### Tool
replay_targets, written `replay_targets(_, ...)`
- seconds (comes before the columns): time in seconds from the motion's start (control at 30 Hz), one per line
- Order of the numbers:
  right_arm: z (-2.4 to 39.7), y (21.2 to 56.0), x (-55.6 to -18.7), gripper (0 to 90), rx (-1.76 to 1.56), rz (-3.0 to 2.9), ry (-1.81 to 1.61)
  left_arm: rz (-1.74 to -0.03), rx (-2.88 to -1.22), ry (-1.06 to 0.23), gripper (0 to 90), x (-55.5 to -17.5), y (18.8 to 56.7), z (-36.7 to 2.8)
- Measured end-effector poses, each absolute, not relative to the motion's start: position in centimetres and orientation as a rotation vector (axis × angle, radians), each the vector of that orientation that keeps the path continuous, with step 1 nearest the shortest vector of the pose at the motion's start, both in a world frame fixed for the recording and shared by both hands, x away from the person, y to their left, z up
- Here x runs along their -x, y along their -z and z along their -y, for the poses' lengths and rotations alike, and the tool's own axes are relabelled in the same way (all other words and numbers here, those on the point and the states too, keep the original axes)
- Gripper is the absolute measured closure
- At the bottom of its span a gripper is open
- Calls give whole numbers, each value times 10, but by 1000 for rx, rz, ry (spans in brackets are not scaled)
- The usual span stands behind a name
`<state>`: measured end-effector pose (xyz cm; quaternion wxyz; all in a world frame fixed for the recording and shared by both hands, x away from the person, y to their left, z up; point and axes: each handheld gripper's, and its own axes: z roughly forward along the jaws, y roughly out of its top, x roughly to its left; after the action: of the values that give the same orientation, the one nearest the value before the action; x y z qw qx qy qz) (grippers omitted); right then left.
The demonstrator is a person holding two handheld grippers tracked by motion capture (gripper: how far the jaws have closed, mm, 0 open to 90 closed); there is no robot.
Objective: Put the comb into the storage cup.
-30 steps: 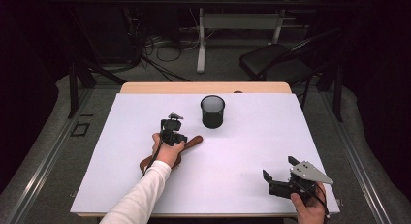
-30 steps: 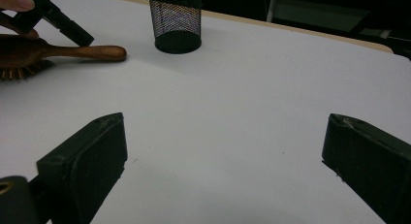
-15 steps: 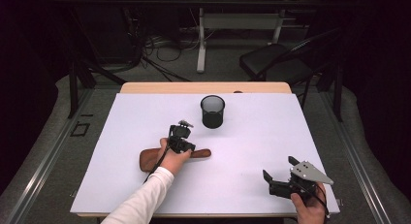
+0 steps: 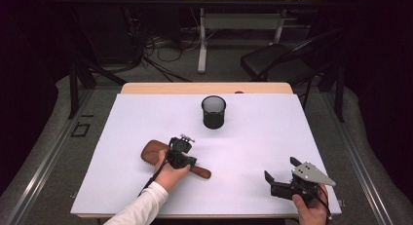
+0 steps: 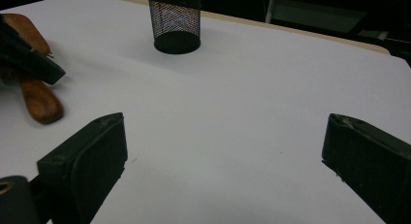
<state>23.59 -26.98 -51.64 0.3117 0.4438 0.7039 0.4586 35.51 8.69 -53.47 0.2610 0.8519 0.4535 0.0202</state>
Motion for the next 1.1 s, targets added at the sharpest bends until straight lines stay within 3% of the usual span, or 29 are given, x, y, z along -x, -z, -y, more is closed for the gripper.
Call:
replay_targets(0.57,270,517,-236,23,-1180,-1850,-1215,-1129,-2341,-115,900,-301,532,-124)
replay_targets(1.1,269,516,-236,23,-1188,-1850,-1213,-1229,-2285,-233,900,-277,534,-179)
